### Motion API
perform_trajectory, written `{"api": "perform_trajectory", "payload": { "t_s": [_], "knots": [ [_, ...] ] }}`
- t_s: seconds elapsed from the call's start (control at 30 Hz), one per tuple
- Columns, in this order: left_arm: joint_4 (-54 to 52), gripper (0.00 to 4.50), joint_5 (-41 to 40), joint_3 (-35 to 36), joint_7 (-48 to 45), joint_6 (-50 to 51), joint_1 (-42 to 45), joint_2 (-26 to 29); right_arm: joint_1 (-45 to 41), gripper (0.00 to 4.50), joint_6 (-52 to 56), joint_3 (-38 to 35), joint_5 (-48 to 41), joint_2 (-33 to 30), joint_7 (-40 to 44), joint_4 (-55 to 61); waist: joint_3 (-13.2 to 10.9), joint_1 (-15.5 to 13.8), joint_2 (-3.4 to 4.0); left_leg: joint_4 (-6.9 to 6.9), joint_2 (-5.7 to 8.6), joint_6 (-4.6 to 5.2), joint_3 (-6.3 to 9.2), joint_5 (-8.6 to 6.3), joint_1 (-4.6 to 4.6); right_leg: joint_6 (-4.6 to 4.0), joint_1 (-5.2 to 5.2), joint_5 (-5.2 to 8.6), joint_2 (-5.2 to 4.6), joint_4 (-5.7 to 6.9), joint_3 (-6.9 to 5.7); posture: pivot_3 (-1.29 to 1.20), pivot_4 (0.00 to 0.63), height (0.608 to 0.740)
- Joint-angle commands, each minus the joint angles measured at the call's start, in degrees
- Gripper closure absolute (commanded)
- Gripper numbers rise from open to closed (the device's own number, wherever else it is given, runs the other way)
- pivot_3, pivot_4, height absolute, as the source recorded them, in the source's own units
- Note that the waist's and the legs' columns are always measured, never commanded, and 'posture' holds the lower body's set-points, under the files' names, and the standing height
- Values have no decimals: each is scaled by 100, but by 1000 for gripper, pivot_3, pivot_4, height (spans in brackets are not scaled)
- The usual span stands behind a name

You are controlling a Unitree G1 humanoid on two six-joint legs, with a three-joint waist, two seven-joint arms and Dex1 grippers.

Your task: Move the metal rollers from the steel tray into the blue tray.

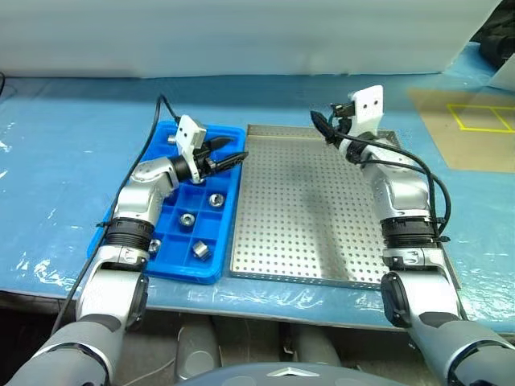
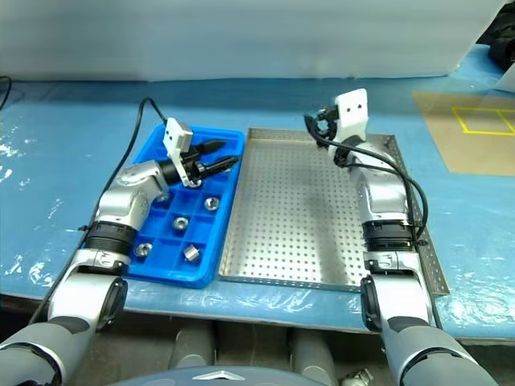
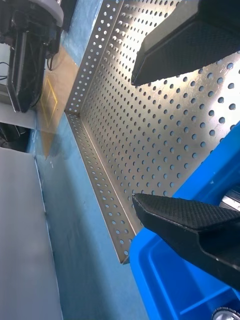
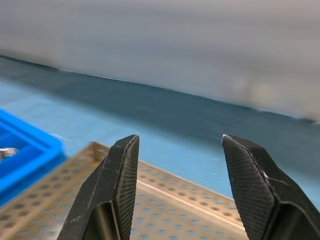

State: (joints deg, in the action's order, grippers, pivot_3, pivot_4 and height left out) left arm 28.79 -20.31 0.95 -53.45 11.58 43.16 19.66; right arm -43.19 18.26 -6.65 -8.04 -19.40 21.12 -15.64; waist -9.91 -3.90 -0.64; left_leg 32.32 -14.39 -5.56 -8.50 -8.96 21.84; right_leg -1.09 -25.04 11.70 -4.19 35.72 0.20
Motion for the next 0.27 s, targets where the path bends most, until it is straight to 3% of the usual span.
{"api": "perform_trajectory", "payload": {
  "t_s": [0.03,0.27],
  "knots": [
    [261,848,43,208,96,-273,314,11,4,1816,-204,-114,116,-82,-264,13,0,3,0,0,0,0,0,0,-1,0,0,0,0,1,0,-157,150,740],
    [627,848,-90,612,451,-508,671,-179,-6,1816,-538,-22,362,-96,-687,-20,0,16,-1,1,2,1,0,0,-1,4,2,-2,0,-2,5,-178,150,740]
  ]
}}
